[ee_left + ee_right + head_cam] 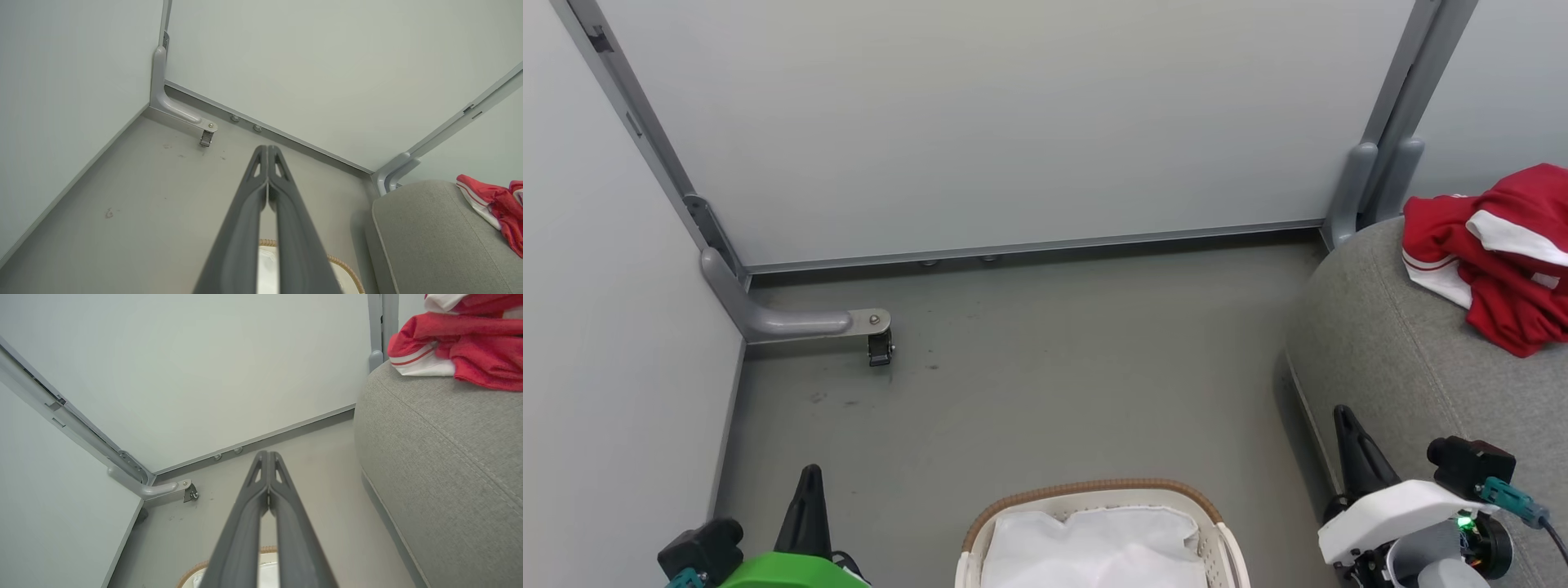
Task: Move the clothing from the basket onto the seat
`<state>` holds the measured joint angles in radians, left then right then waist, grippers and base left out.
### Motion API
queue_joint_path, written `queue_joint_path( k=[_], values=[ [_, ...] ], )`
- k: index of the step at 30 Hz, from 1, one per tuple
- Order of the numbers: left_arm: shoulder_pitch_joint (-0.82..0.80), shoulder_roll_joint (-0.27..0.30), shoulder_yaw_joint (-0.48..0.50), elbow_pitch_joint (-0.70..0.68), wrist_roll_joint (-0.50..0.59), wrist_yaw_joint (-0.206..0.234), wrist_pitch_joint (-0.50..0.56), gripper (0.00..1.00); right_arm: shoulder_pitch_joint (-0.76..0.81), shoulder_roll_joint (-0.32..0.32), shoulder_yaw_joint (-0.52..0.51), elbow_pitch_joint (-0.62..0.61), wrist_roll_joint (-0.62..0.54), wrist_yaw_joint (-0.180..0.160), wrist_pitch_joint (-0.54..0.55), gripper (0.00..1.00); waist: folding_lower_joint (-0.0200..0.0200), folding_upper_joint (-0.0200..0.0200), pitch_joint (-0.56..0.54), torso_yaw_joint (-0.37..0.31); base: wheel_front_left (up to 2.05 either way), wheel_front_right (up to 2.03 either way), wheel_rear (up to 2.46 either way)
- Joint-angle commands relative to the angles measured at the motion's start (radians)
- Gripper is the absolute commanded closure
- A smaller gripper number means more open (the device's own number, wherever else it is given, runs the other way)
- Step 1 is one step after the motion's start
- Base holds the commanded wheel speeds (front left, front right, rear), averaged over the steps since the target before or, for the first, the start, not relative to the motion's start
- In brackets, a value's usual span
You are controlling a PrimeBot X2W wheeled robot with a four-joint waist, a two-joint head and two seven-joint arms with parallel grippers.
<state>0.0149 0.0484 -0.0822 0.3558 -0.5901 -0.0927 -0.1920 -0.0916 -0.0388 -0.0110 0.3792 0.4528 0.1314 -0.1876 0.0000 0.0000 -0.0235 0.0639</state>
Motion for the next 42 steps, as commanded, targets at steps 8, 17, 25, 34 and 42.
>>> queue_joint_path(
  k=[8,17,25,34,42],
  values=[
    [-0.040,0.002,0.030,-0.031,-0.137,-0.008,0.039,1.00,-0.015,-0.007,-0.015,-0.036,0.153,0.000,0.037,1.00,0.0000,0.0000,0.002,-0.005,0.00,0.00,0.00],
    [-0.053,0.002,0.052,-0.042,-0.255,-0.013,0.075,1.00,-0.016,-0.008,-0.027,-0.050,0.287,0.000,0.072,1.00,0.0000,0.0000,0.004,-0.010,0.00,0.00,0.00],
    [-0.064,0.002,0.070,-0.051,-0.348,-0.016,0.103,1.00,-0.017,-0.008,-0.036,-0.061,0.394,0.000,0.101,1.00,0.0000,0.0000,0.006,-0.015,0.00,0.00,0.00],
    [-0.073,0.002,0.089,-0.060,-0.447,-0.020,0.133,1.00,-0.018,-0.009,-0.046,-0.073,0.505,0.000,0.130,1.00,0.0000,0.0000,0.008,-0.020,0.00,0.00,0.00],
    [-0.083,0.002,0.104,-0.068,-0.527,-0.022,0.157,1.00,-0.019,-0.010,-0.054,-0.082,0.596,-0.001,0.154,1.00,0.0000,0.0000,0.010,-0.024,0.00,0.00,0.00]
  ],
)
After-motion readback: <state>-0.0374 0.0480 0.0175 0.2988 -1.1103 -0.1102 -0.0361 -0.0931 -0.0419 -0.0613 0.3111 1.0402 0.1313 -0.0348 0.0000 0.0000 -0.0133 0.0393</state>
